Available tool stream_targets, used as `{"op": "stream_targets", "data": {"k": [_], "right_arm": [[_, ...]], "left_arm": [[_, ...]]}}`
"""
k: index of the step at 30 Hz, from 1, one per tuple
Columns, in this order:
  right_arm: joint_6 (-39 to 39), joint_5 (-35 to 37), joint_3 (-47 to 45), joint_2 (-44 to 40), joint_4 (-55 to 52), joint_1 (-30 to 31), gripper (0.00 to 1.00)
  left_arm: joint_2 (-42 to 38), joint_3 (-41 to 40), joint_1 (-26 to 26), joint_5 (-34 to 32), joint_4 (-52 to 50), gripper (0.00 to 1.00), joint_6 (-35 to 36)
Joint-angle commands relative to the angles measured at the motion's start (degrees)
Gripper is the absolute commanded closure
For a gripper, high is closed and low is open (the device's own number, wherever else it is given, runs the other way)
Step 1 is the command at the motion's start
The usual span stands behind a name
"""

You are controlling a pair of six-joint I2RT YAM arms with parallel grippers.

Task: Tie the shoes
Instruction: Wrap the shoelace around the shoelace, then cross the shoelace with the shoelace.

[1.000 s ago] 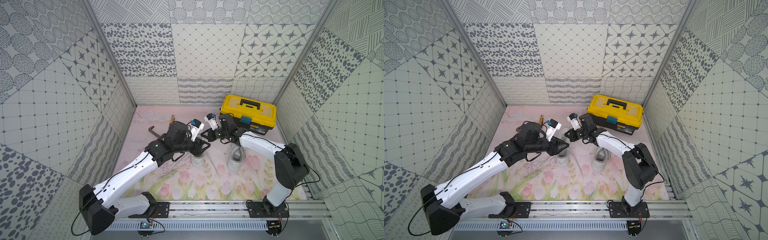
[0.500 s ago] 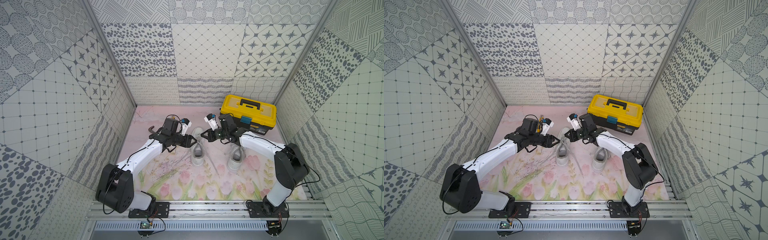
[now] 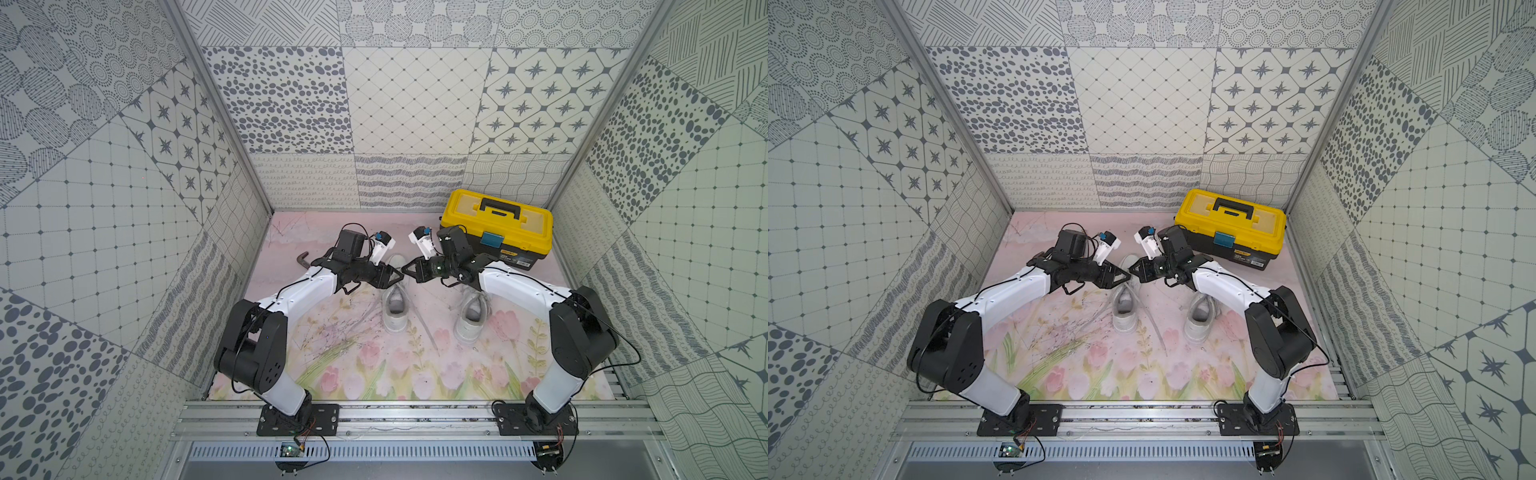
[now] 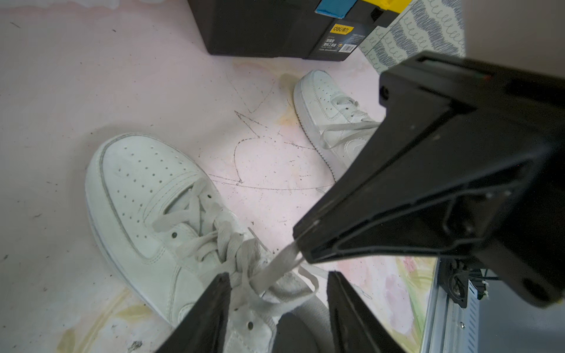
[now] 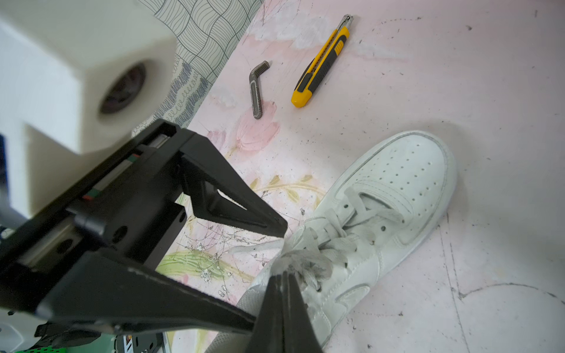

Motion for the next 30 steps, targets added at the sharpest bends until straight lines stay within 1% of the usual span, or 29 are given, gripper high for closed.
{"op": "stream_targets", "data": {"k": [1, 4, 7, 9, 12, 13, 15, 16, 20, 22, 24, 26, 30], "right_arm": [[0.84, -0.83, 2.15, -0.17, 0.97, -0.11, 1.00], [1.07, -1.04, 2.50, 0.11, 0.67, -0.12, 1.00], [1.31, -1.18, 2.93, 0.40, 0.40, -0.14, 1.00], [1.27, -0.93, 3.01, 0.40, 0.07, -0.12, 1.00], [0.94, -0.42, 3.28, 0.24, -0.78, -0.16, 1.00], [0.83, -0.23, 3.29, 0.15, -1.06, -0.22, 0.98], [0.33, -0.13, 3.14, -0.57, -2.02, -0.58, 0.89], [0.23, -0.04, 2.83, -1.03, -2.48, -0.90, 0.86], [-0.66, 0.29, -1.93, -5.90, -3.07, -3.77, 0.69], [-2.08, 1.22, -5.03, -8.82, -3.79, -4.97, 0.62], [-4.81, 2.94, -7.87, -11.23, -5.70, -5.30, 0.58], [-7.02, 4.17, -10.04, -12.48, -7.67, -5.15, 0.57], [-8.92, 10.44, -13.53, -12.09, -10.13, -1.98, 0.55]], "left_arm": [[1.92, 2.57, -0.67, 4.04, 1.77, 0.47, 5.16], [2.95, 3.20, -1.49, 4.45, 1.76, 0.52, 5.31], [3.45, 3.50, -2.13, 4.39, 1.79, 0.61, 5.40], [3.62, 3.69, -2.22, 4.22, 1.85, 0.73, 5.31], [3.62, 3.82, -2.24, 3.50, 1.41, 0.87, 5.21], [3.60, 3.82, -2.22, 3.22, 1.25, 0.90, 5.31], [3.41, 3.62, -2.25, 2.67, 1.00, 0.96, 5.48], [3.27, 3.40, -2.25, 2.34, 1.01, 0.99, 5.49], [2.44, 1.88, -2.20, 1.33, 1.35, 1.00, 5.33], [1.84, 0.79, -1.90, 0.89, 2.22, 1.00, 4.78], [1.18, -0.48, -1.44, 0.92, 3.32, 1.00, 3.96], [0.66, -1.31, -1.11, 0.72, 4.10, 1.00, 3.41], [0.03, -2.22, -0.73, -0.08, 4.58, 1.00, 2.98]]}}
